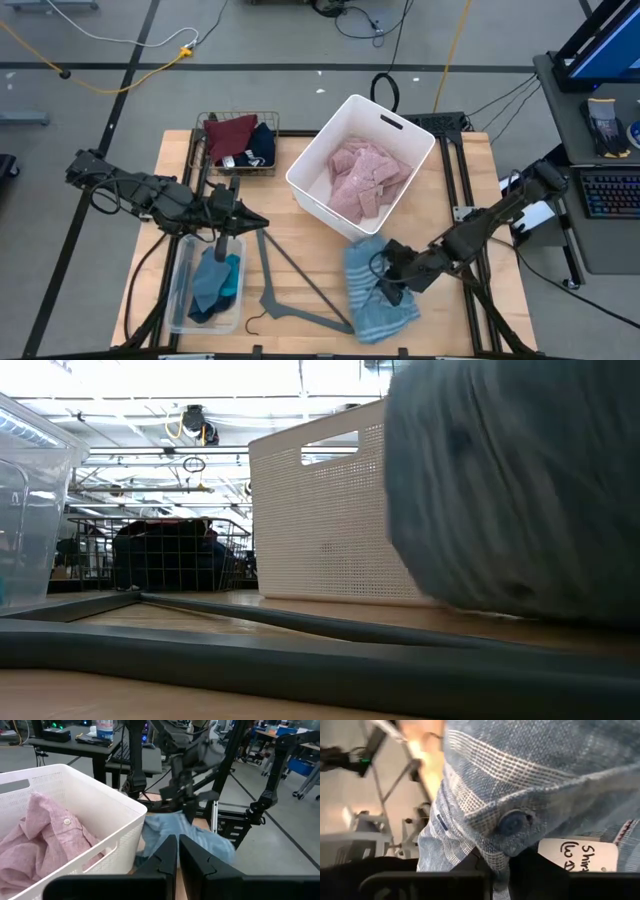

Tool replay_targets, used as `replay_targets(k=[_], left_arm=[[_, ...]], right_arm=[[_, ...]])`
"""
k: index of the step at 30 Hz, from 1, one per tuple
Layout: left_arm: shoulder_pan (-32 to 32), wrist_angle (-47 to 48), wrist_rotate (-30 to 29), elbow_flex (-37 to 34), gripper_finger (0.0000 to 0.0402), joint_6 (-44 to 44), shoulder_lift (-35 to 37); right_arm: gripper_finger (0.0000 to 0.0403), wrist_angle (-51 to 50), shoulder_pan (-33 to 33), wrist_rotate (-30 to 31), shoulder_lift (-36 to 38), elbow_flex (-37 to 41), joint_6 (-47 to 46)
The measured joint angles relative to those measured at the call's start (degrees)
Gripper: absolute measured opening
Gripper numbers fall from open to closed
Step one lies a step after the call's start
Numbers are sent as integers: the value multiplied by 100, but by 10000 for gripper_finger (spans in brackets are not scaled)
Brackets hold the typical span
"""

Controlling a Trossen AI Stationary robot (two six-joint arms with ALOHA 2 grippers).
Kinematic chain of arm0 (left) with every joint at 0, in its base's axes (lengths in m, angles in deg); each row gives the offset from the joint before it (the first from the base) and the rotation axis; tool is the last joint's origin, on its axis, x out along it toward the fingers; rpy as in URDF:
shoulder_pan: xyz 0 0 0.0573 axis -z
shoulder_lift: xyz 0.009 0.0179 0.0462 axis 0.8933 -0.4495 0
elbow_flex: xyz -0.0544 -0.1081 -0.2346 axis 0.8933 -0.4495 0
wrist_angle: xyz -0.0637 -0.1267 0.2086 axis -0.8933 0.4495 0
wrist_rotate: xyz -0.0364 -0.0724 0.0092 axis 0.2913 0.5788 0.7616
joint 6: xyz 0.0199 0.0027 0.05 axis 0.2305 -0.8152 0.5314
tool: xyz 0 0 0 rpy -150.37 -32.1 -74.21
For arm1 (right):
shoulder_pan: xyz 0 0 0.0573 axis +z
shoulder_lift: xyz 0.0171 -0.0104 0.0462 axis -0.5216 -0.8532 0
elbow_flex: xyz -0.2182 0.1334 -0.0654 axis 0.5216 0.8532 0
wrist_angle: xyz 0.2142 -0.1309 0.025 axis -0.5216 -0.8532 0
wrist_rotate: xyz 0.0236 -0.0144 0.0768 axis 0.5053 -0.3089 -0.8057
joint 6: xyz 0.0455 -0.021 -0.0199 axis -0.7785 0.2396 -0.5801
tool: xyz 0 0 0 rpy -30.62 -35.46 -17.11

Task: Pick & Place Cloths
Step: Put the blue polo shirt into the white bin

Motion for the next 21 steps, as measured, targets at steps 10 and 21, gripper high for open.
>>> replay_targets(k=[10, 21], left_arm=[[4, -90, 106, 0, 19, 105, -1], [236, -170, 146, 0, 19, 87, -18]], right_arm=[[12, 390, -1, 893, 9, -1322, 2253], [12, 2335, -416, 1024, 356, -1693, 4287]])
